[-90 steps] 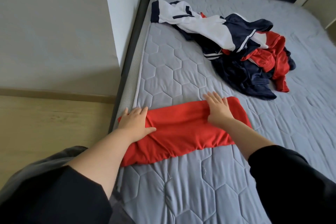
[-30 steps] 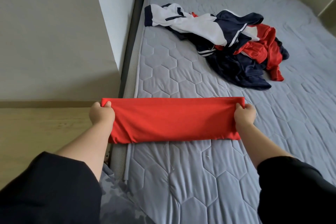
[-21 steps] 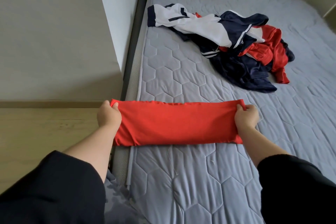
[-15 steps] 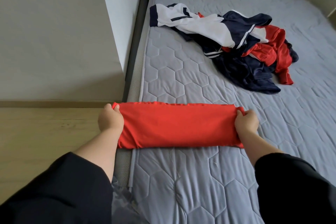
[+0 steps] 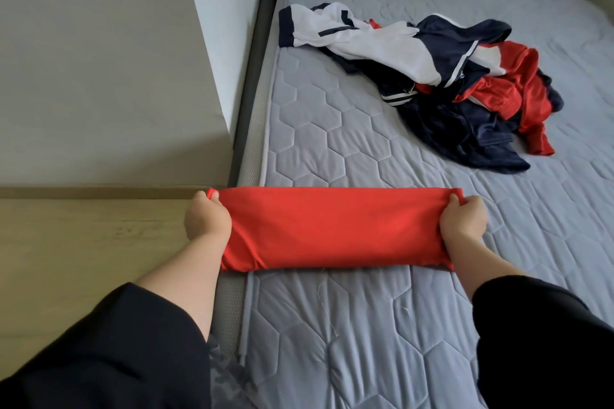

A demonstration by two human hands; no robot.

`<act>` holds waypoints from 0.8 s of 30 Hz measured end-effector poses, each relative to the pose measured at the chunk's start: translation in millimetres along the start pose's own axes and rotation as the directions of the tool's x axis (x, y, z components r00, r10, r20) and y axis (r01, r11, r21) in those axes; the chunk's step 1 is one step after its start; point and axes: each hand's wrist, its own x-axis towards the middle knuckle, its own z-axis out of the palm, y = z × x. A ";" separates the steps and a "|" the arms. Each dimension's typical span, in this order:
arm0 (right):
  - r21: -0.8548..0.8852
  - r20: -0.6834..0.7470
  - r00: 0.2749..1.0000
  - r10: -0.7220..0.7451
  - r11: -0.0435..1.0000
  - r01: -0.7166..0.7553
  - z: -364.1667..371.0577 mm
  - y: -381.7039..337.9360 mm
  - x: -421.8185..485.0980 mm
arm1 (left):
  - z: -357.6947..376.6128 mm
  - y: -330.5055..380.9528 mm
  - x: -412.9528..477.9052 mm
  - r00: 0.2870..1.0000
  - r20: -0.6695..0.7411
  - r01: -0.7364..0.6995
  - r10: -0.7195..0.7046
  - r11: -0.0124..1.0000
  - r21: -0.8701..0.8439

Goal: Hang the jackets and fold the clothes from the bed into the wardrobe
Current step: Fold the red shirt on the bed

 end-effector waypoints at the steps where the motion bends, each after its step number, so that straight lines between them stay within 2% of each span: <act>1: -0.054 0.022 1.000 -0.015 0.998 0.016 0.8 2.6 -2.0 | 2.0 -1.6 0.3 0.999 0.045 -0.002 0.000 0.999 0.046; 3: -0.157 0.068 0.996 -0.065 0.985 0.075 1.5 5.6 -5.6 | 4.4 0.4 -3.6 0.995 0.096 -0.030 0.019 0.993 0.114; 5: -0.209 0.096 0.992 -0.086 0.972 0.105 0.7 6.5 -7.2 | 3.7 8.7 -8.5 0.995 0.057 -0.089 0.083 0.990 0.111; 6: -0.214 0.101 0.991 -0.089 0.971 0.109 0.4 5.7 -7.3 | 3.2 13.9 -9.0 0.985 -0.014 -0.169 0.171 0.979 0.112; 7: -0.214 0.096 0.991 -0.092 0.970 0.111 0.0 4.7 -7.4 | 1.4 21.8 -10.9 0.944 -0.093 -0.300 0.316 0.942 0.149; 8: -0.216 0.086 0.992 -0.097 0.970 0.114 -0.1 3.7 -7.6 | -0.9 32.6 -16.3 0.848 -0.139 -0.482 0.511 0.854 0.197; 9: -0.218 0.077 0.992 -0.105 0.969 0.119 -0.2 3.2 -8.3 | 0.2 43.0 -23.6 0.683 -0.123 -0.686 0.720 0.690 0.231; 10: -0.222 0.069 0.991 -0.113 0.967 0.125 0.1 3.3 -9.2 | 5.2 51.2 -34.0 0.474 -0.040 -0.851 0.880 0.470 0.234; 11: -0.224 0.061 0.991 -0.118 0.966 0.129 0.3 3.6 -10.4 | 12.8 56.8 -47.9 0.312 0.108 -0.937 0.944 0.287 0.200; 12: -0.223 0.050 0.992 -0.115 0.967 0.123 0.0 3.9 -11.4 | 20.9 59.1 -64.9 0.254 0.301 -0.963 0.919 0.213 0.164; 13: -0.211 0.035 0.994 -0.099 0.972 0.104 -0.3 3.3 -12.5 | 30.4 57.5 -79.7 0.283 0.486 -0.959 0.826 0.230 0.168; 14: -0.191 0.018 0.997 -0.081 0.978 0.083 -1.1 1.9 -13.7 | 40.4 52.2 -89.5 0.345 0.609 -0.938 0.714 0.266 0.220; 15: -0.170 -0.010 0.997 -0.081 0.982 0.078 -2.2 -0.5 -15.0 | 48.7 45.8 -95.3 0.395 0.656 -0.919 0.643 0.285 0.274; 17: -0.151 -0.099 0.982 -0.162 0.978 0.146 -5.6 -10.2 -19.8 | 56.0 38.5 -98.3 0.429 0.655 -0.903 0.623 0.291 0.315; 19: -0.134 -0.142 0.917 -0.373 0.925 0.355 -7.3 -22.8 -35.7 | 57.5 39.3 -95.5 0.437 0.630 -0.899 0.642 0.281 0.337; 20: -0.134 -0.120 0.843 -0.524 0.850 0.509 -5.3 -29.7 -50.2 | 58.7 40.9 -94.0 0.442 0.627 -0.895 0.641 0.277 0.348; 22: -0.147 0.034 0.632 -0.774 0.622 0.769 6.8 -37.8 -85.3 | 61.9 40.4 -93.5 0.449 0.634 -0.892 0.630 0.274 0.360; 24: -0.147 0.317 0.459 -0.830 0.435 0.888 24.4 -35.0 -113.4 | 63.6 36.2 -92.1 0.439 0.629 -0.897 0.642 0.279 0.342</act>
